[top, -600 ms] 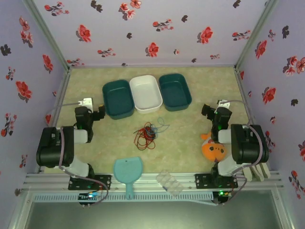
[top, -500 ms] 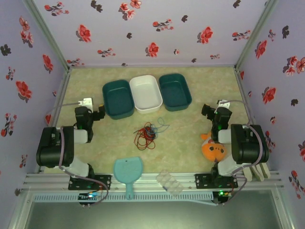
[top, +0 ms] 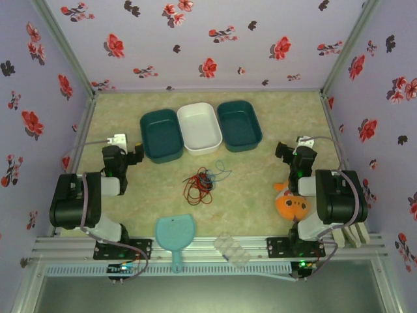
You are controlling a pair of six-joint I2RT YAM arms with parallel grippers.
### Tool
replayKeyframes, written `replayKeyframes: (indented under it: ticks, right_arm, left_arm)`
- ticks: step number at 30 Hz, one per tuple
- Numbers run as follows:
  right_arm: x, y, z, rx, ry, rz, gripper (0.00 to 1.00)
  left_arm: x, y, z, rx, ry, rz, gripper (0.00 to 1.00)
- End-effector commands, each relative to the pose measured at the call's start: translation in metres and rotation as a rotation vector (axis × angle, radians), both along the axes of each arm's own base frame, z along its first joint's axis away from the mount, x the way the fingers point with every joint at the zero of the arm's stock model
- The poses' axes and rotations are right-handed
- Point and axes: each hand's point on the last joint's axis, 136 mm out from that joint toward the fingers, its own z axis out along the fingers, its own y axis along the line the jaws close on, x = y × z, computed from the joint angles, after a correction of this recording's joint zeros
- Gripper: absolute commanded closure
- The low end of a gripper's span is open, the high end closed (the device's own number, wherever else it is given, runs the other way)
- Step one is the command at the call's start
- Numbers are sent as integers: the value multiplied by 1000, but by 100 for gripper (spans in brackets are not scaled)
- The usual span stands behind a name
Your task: Untangle the cables
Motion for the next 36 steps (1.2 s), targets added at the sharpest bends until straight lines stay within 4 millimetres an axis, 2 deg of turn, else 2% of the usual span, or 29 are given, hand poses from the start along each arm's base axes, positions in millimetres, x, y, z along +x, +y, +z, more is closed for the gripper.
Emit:
replayKeyframes:
  ticks: [1,29,36]
  right_arm:
    - [7,-1,11,-28,-32,-1,1]
    - [7,0,11,-28,-35,-1,1]
    - [6,-4,16,-29,-25,-26,1]
  left_arm:
    - [6,-2,8,18,-27,-9,0]
    - [6,0,9,10,-30,-3,0]
    - [-7,9,31,-29,-93,38,0]
